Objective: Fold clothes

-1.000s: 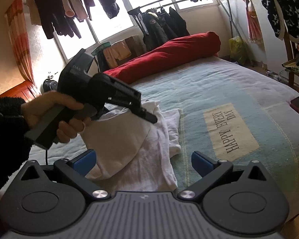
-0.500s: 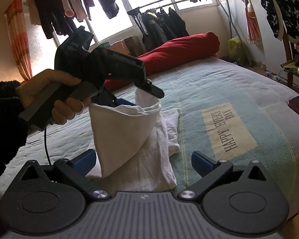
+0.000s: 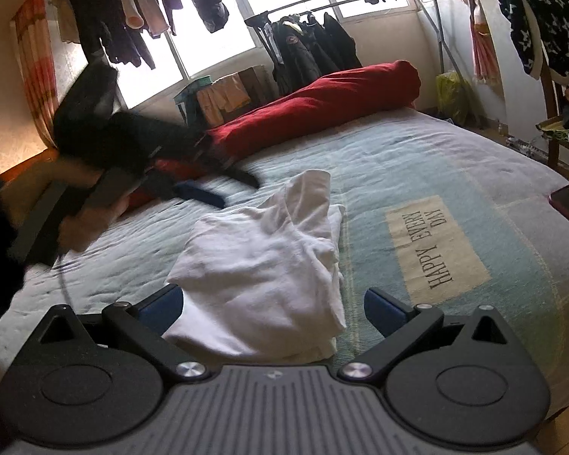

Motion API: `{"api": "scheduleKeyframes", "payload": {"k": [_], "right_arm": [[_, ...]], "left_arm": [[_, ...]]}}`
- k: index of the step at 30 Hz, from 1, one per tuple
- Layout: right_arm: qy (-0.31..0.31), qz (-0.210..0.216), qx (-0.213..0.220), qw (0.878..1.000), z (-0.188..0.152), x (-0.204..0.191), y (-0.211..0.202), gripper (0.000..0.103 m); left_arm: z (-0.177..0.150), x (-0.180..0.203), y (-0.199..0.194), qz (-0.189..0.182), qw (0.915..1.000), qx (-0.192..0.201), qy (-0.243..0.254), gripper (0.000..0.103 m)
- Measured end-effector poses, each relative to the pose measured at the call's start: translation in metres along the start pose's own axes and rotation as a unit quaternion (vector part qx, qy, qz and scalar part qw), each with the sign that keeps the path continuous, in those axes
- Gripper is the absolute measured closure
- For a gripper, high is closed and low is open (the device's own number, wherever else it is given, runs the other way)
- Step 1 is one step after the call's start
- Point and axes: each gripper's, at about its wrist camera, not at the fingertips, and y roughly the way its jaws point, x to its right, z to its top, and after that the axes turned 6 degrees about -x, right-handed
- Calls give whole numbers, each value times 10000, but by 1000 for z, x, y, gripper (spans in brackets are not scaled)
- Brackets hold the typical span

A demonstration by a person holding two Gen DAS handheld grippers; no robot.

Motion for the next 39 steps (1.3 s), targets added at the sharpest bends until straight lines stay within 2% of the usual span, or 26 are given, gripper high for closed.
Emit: {"api": "scheduleKeyframes", "payload": {"k": [5, 10, 12, 14, 17, 19, 23, 25, 30, 36, 39], "right_arm": [[134, -154, 58, 9998, 1, 12, -5, 0], [319, -334, 74, 9989, 3, 25, -7, 0], [353, -367, 79, 9987, 4, 25, -7, 0], [308, -394, 88, 9987, 4, 23, -7, 0], [208, -377, 114, 9990, 4, 16, -11, 0], [151, -368, 116, 9991, 3, 12, -13, 0], [102, -366, 66, 9993, 2, 7, -11, 0], [97, -340, 41, 9994, 2, 6, -9, 0], [-49, -307, 1, 9995, 2, 3, -6, 0], [-202, -162, -113, 9996, 5, -2, 6, 0], [-569, 50, -87, 9983, 8, -10, 11, 0]], "left_arm": [[-80, 13, -19, 572, 9951, 193, 790, 26], [-147, 34, -28, 916, 9841, 715, 1342, 19], [-159, 43, -16, 1478, 9728, 816, 1585, 19], [-168, 51, -1, 2084, 9562, 905, 1844, 19], [-172, 54, 10, 2634, 9386, 1093, 1940, 19], [-172, 55, 9, 2641, 9346, 1198, 2057, 19], [-177, 60, 20, 3182, 9033, 1179, 2626, 17], [-180, 55, 17, 3272, 9009, 1150, 2609, 17], [-189, 31, 1, 3087, 9187, 974, 2263, 17], [-172, 10, -33, 2097, 9629, 807, 1497, 18], [-157, -1, -56, 1546, 9759, 836, 1292, 18]]}}
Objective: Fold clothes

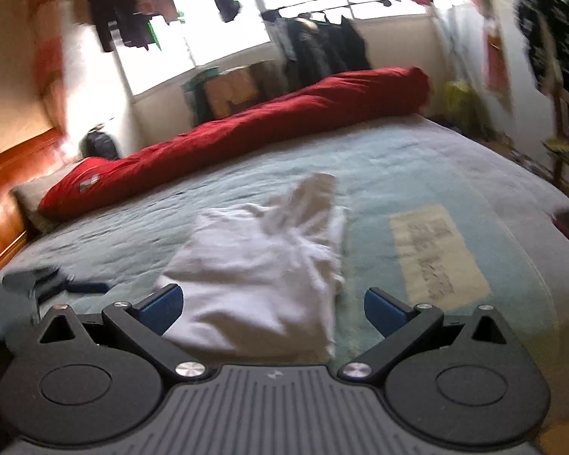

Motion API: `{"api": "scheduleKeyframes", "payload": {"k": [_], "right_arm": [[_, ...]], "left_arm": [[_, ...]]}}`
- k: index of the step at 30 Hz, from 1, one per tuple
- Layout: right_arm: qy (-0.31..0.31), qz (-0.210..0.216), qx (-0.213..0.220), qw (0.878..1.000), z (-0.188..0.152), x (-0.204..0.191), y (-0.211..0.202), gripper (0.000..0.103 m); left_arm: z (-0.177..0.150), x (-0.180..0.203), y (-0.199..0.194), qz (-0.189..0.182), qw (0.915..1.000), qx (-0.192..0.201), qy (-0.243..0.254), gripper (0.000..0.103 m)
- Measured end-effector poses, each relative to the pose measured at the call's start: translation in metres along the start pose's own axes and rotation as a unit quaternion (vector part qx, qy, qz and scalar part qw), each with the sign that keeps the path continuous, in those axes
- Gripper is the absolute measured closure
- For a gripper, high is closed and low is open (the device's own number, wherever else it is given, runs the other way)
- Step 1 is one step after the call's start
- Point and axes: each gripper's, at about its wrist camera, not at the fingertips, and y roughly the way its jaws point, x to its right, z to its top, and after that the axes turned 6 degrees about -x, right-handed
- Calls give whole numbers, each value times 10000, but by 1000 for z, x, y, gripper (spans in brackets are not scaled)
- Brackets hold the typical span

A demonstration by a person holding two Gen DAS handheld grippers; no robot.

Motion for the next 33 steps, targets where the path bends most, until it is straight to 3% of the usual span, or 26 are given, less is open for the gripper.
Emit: {"api": "scheduleKeyframes", "payload": {"k": [5, 11, 14, 19, 22, 25, 28, 33], "right_arm": [[-714, 472, -4, 9963, 14, -19, 19, 0], [-1264, 538, -199, 9903, 24, -32, 60, 0], [-1363, 448, -330, 9891, 22, -27, 82, 0], [-1037, 301, -703, 9917, 2, -1, 99, 0], [-1096, 392, -732, 9905, 3, 1, 91, 0], [-1001, 644, -483, 9917, 28, 4, 83, 0], [-1147, 805, -190, 9900, 62, 3, 91, 0], [-1591, 720, -338, 9840, 89, 2, 142, 0]], "left_arm": [[38, -27, -9, -398, 9979, 434, -263, 18], [86, -31, 20, -616, 9930, 979, -236, 14], [95, -29, 65, -795, 9939, 709, -282, 14], [80, -44, 144, -795, 9930, -187, -852, 14], [83, -52, 136, -953, 9907, -17, -968, 14], [93, -60, 118, -1090, 9885, 217, -1029, 14], [104, -80, 114, -1383, 9791, 309, -1455, 14], [107, -105, 134, -2047, 9554, 225, -2117, 14]]}}
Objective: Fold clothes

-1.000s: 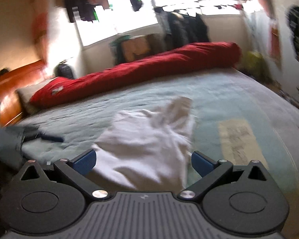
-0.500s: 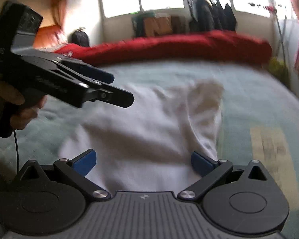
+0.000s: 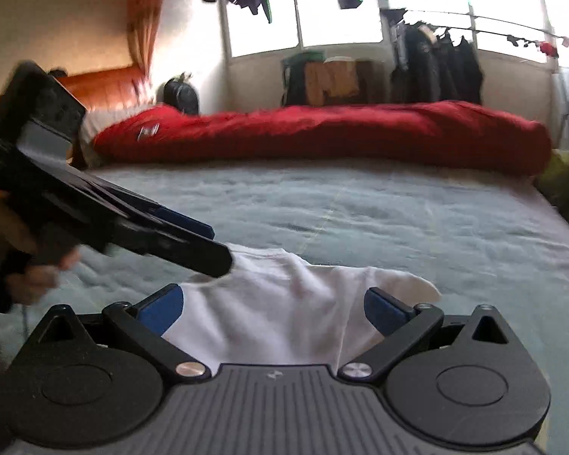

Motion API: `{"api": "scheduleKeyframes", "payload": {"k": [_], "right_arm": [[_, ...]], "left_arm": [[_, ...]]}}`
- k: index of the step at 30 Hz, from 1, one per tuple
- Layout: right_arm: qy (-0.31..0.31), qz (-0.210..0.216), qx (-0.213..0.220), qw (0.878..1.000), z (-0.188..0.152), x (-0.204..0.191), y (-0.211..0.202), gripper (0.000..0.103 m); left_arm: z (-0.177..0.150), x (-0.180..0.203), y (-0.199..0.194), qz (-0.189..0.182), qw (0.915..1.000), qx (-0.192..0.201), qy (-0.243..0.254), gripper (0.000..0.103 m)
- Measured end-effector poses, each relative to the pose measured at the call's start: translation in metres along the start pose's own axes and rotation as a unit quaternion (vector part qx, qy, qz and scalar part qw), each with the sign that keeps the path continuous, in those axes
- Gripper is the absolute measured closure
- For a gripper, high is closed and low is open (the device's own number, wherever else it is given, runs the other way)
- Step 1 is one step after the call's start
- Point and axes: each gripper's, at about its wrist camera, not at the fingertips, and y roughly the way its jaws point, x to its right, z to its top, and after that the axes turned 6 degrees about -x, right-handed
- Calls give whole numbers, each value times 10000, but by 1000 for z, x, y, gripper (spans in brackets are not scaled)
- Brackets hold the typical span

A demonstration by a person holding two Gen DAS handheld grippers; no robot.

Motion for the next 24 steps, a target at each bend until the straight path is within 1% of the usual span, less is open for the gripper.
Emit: {"api": "scheduleKeyframes", "payload": {"k": [1, 2, 4, 7, 8, 11, 13, 14, 15, 17, 18, 19, 20, 21, 23, 24], "right_arm": [[20, -23, -114, 9999, 0, 6, 11, 0], [124, -34, -330, 9994, -3, 15, 23, 0], [392, -97, -665, 9970, -13, 32, 39, 0], [662, 103, -606, 9959, -29, 48, 41, 0], [663, 87, -620, 9958, -28, 48, 39, 0], [661, -130, -710, 9952, -22, 46, 31, 0], [645, -265, -619, 9956, -15, 41, 18, 0], [639, -183, -478, 9966, -13, 37, 7, 0], [635, -65, -370, 9973, -13, 33, -2, 0], [633, 351, -321, 9969, -15, 22, -13, 0], [630, 529, -325, 9961, -17, 17, -16, 0], [633, 589, -424, 9954, -21, 15, -14, 0], [658, 543, -584, 9946, -28, 15, -9, 0], [688, 450, -730, 9939, -34, 16, -4, 0], [812, -31, -892, 9927, -44, 24, -6, 0], [931, -123, -896, 9915, -47, 28, -13, 0]], "left_arm": [[0, -6, 8, -35, 9999, -73, -106, 14], [0, -13, 17, -69, 9996, -147, -210, 14], [-5, -24, 31, 36, 9991, -267, -342, 14], [-6, -32, 45, 285, 9989, -239, -275, 14], [-3, -32, 45, 327, 9988, -241, -274, 14], [4, -25, 35, 397, 9989, -155, -220, 14], [5, -19, 23, 361, 9992, -52, -143, 14], [5, -14, 16, 306, 9995, 5, -92, 14], [3, -11, 14, 207, 9998, -24, -77, 14], [-2, -5, 11, 1, 9999, -97, -51, 14], [-5, -3, 12, 22, 9999, -158, -12, 13], [-9, -1, 13, 53, 9997, -221, 29, 13], [-12, 2, 14, 84, 9995, -285, 71, 13], [-14, 1, 13, 214, 9992, -337, 49, 13], [-19, -2, 12, 488, 9978, -438, -7, 14], [-19, 0, 6, 498, 9980, -379, 5, 14]]}}
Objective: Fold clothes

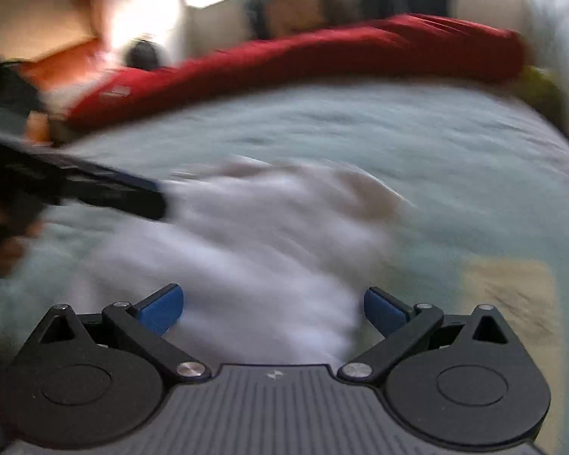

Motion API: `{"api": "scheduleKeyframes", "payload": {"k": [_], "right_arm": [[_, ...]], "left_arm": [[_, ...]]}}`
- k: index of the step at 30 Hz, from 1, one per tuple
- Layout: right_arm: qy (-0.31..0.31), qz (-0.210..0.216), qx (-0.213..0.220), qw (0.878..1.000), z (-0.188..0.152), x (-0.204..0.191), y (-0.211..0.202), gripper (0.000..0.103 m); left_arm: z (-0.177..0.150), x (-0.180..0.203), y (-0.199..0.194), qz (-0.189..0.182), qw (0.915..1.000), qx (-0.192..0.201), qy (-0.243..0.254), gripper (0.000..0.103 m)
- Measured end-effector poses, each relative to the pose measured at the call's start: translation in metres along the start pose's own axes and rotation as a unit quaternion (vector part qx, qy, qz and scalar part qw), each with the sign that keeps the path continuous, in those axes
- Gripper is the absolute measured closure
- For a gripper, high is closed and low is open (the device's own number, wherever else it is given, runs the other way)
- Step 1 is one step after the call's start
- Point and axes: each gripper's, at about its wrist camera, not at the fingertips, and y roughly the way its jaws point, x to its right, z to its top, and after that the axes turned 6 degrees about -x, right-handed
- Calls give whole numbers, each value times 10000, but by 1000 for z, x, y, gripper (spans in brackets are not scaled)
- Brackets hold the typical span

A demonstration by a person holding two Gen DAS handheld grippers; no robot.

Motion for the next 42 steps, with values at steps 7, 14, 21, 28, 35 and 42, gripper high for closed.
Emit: {"api": "scheduleKeyframes", "payload": {"k": [7, 14, 21, 28, 35, 42], "right_arm": [[-217, 492, 661, 9964, -17, -26, -51, 0], [-395, 423, 333, 9978, -37, -32, -18, 0], [-584, 339, 589, 9960, -37, -48, -43, 0], [-599, -205, 297, 9976, -67, -48, -40, 0], [-374, -179, 413, 9983, -71, -48, -54, 0], [-345, -223, 427, 9982, -68, -43, -65, 0]], "left_arm": [[-5, 39, -25, -556, 9972, 143, 483, 13], [-28, 45, -8, -425, 9980, -293, 377, 14], [-28, 59, -30, -503, 9969, -319, 517, 13], [-79, 66, -33, -487, 9946, -768, 508, 13], [-92, 85, -43, -789, 9902, -931, 677, 11], [-83, 81, -57, -600, 9915, -897, 729, 11]]}}
